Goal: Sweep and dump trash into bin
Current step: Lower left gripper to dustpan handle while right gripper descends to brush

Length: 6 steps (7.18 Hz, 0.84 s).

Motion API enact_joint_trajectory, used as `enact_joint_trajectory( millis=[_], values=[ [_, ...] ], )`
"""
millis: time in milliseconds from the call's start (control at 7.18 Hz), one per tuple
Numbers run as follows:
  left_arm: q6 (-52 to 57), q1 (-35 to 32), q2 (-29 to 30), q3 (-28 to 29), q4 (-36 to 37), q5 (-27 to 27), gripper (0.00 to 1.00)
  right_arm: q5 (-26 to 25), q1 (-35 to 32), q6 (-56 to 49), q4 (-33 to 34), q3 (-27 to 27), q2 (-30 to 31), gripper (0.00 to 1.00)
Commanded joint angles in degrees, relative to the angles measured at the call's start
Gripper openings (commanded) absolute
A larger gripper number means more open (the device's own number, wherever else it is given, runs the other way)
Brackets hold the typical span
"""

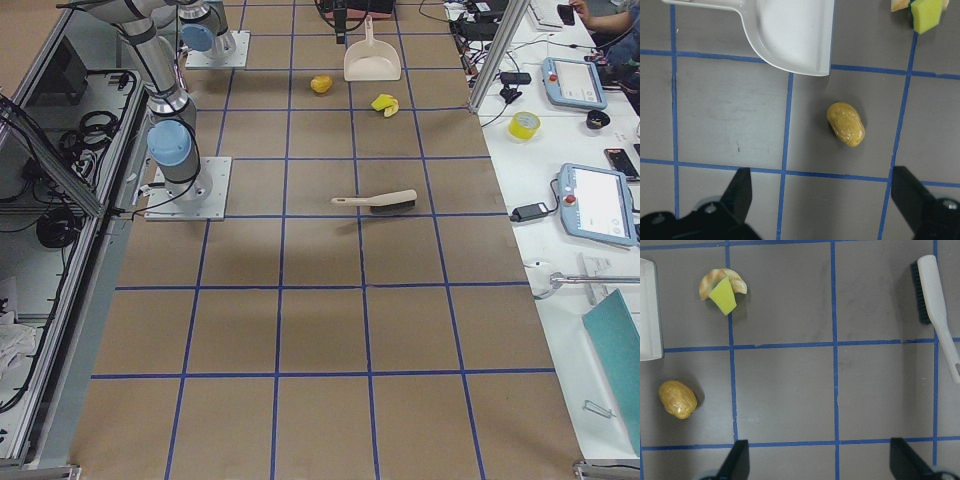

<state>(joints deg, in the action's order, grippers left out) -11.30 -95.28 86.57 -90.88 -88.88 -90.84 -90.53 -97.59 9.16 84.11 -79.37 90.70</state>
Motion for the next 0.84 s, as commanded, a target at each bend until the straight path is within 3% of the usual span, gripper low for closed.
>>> enact_joint_trajectory(
  millis=[0, 278, 418, 696],
  values=[
    [5.1, 1.5, -0.1, 0.0, 0.1, 0.1, 1.00, -0.4, 0.2, -0.5, 0.0, -0.1, -0.2, 1.00],
    [3.3, 1.1, 0.0, -1.0, 0.1, 0.0, 1.00, -0.9, 0.8, -0.2, 1.0, -0.1, -0.9, 1.00],
    [3.6, 1.2, -0.2, -1.1, 0.2, 0.0, 1.00, -1.0, 4.2, -1.9, 1.3, -0.1, -2.9, 1.00],
    [5.8, 1.8, 0.5, -1.1, 0.9, 0.0, 1.00, -1.0, 12.9, -20.6, 1.3, -0.6, -8.5, 1.00]
  ],
)
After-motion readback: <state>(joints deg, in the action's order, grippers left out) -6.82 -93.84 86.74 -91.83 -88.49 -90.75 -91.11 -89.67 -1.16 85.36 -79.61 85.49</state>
